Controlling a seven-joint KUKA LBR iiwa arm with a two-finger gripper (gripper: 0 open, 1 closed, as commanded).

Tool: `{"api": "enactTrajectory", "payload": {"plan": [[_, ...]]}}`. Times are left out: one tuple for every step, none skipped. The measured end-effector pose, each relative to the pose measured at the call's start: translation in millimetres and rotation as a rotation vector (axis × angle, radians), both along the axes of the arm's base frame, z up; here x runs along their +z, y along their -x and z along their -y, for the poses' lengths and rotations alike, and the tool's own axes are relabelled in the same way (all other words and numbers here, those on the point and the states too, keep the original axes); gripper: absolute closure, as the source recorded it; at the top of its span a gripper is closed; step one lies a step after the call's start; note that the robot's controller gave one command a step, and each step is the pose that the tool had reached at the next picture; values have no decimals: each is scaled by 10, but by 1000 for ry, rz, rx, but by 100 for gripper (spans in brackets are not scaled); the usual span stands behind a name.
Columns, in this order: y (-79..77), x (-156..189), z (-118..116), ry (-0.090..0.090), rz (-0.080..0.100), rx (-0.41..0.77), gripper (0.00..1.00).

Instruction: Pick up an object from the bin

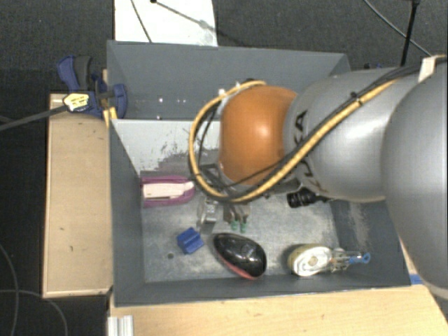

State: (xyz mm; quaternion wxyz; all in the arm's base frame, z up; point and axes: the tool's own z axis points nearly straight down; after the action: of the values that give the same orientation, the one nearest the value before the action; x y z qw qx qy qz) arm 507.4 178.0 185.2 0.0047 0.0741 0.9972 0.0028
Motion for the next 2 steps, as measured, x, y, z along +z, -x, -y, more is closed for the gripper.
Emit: {"api": "enactTrajectory", "payload": {"plan": [[-21,-386,-546,1,-9,-190,100],[-30,-378,-531,2,-7,-190,0]]}}
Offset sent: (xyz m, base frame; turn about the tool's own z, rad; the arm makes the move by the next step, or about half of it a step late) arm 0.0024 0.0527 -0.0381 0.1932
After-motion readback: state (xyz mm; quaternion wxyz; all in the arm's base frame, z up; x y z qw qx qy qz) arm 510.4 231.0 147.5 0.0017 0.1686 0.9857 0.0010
